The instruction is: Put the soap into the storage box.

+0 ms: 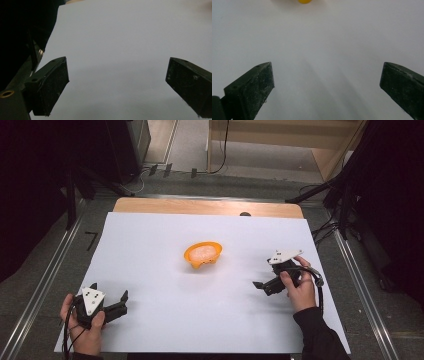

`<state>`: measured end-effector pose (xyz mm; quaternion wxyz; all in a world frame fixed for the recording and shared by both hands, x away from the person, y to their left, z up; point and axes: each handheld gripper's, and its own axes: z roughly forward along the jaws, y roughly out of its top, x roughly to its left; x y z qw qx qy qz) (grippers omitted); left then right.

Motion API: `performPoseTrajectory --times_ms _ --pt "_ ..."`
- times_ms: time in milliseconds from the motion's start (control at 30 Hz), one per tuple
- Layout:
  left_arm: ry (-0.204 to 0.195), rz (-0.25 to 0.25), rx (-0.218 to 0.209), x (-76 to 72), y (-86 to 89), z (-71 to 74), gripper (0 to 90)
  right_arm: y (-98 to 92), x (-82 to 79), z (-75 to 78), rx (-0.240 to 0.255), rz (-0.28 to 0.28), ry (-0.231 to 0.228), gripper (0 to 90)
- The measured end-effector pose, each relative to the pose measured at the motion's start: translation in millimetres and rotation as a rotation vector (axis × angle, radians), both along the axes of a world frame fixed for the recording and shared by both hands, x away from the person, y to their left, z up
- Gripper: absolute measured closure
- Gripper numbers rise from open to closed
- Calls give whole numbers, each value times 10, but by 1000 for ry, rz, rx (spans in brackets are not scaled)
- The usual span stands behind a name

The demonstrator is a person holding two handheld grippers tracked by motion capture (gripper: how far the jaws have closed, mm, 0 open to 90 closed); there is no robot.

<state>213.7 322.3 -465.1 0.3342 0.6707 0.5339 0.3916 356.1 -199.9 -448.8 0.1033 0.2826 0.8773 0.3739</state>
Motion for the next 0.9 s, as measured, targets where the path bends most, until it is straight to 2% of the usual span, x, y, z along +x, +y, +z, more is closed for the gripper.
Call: performPoseTrajectory --times_ms 267,367,533,667,900 --pt "-1 2 3 2 -5 -3 49 -225 -146 -100 18 -38 -7 0" --pt "-1 3 5 2 -8 -3 49 -348 -223 -122 44 -70 -8 0" --pt "0 4 6 2 -9 -3 49 -458 -305 -155 59 -88 -14 0" --pt "0 4 10 2 -9 -2 49 -617 -409 -203 76 -122 -12 0" --pt "8 4 16 6 -11 -1 49 -738 -501 -228 90 -143 -10 0"
